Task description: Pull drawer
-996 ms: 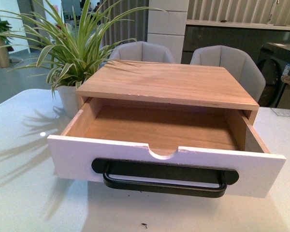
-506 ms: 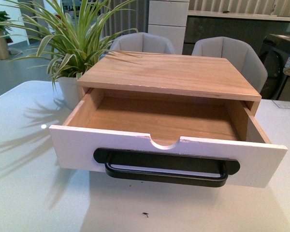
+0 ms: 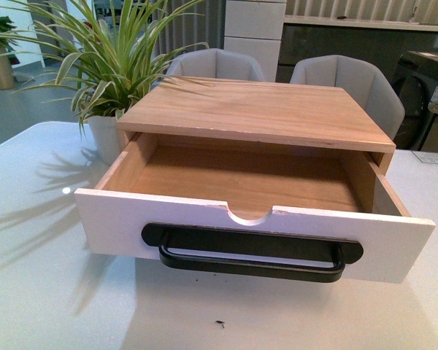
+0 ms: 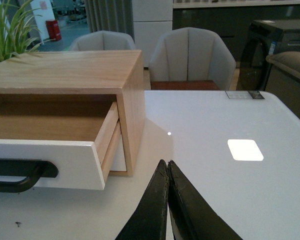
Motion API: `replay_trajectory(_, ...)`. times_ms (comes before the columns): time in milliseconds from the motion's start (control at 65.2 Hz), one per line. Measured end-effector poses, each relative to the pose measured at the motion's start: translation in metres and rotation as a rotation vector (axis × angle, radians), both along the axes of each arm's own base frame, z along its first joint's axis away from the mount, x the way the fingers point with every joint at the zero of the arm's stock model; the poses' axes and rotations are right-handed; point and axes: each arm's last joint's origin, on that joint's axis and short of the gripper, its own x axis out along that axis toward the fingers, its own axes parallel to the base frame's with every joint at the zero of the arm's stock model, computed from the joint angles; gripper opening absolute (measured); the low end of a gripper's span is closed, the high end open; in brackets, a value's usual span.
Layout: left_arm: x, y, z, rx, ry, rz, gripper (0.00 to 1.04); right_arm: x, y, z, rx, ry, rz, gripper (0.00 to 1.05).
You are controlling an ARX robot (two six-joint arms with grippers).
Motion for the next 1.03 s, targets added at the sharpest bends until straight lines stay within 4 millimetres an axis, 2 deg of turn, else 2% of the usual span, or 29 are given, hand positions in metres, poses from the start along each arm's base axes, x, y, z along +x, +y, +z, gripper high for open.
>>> replay_trajectory(61, 0.0000, 0.0000, 0.0000, -0.001, 0.000, 0.000, 0.05, 0.0000, 0.0000, 0.0000, 0.000, 0.000, 0.000, 0.02)
replay_trajectory(107, 0.0000, 0.0000, 0.0000, -0.001, 0.000, 0.000, 0.15, 0.0000, 0.0000, 0.0000, 0.000, 0.000, 0.000, 0.09)
replay_trajectory(475, 0.0000, 0.0000, 0.0000, -0.001, 0.000, 0.000, 0.87, 0.0000, 0.0000, 0.0000, -0.001, 0.000, 0.000, 0.81)
replay_trajectory(521, 0.0000, 0.0000, 0.0000, 0.000, 0.000, 0.000, 0.99, 0.0000, 0.0000, 0.0000, 0.000, 0.000, 0.000, 0.93)
replay_trajectory(567, 0.0000, 0.0000, 0.0000, 0.000, 0.000, 0.000, 0.97, 0.0000, 0.0000, 0.0000, 0.000, 0.000, 0.000, 0.97)
replay_trajectory(1027, 0.0000, 0.0000, 0.0000, 0.000, 0.000, 0.000, 0.97, 0.0000, 0.0000, 0.0000, 0.000, 0.000, 0.000, 0.96)
